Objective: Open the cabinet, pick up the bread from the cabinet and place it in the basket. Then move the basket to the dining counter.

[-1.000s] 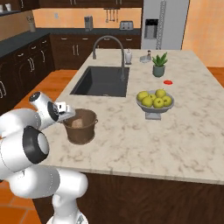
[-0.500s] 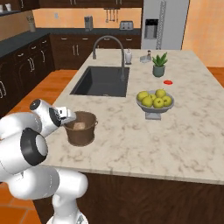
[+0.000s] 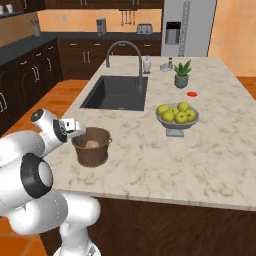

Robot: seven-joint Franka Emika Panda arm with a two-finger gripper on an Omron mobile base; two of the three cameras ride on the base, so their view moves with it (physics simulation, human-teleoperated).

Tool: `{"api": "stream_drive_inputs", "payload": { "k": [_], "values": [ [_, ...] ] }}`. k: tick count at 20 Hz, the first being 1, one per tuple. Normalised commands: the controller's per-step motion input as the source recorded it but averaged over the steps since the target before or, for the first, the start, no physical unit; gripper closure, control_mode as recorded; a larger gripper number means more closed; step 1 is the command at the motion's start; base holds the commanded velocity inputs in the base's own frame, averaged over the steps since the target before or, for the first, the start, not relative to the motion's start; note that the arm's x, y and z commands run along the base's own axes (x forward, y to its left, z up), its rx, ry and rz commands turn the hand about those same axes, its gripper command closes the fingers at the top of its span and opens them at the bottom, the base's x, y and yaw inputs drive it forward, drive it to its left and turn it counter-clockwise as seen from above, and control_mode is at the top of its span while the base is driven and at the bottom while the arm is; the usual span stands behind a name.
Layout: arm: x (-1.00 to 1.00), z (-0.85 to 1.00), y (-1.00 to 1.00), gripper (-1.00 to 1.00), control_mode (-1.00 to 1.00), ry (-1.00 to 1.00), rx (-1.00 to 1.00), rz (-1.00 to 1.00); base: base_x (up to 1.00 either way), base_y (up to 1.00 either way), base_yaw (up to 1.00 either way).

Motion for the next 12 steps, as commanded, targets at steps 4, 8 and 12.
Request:
{"api": "stream_drive_inputs", "payload": {
  "k": [4,8,12],
  "values": [
    [-0.61,0.96,-0.05,-1.0,-1.0,0.0,0.14,-0.16,0.0,0.0,0.0],
    [-0.89,0.99,-0.03,-1.0,-1.0,0.0,0.23,-0.22,0.0,0.0,0.0],
    [-0.98,0.84,-0.07,-1.0,-1.0,0.0,0.34,-0.28,0.0,0.0,0.0]
  ]
}}
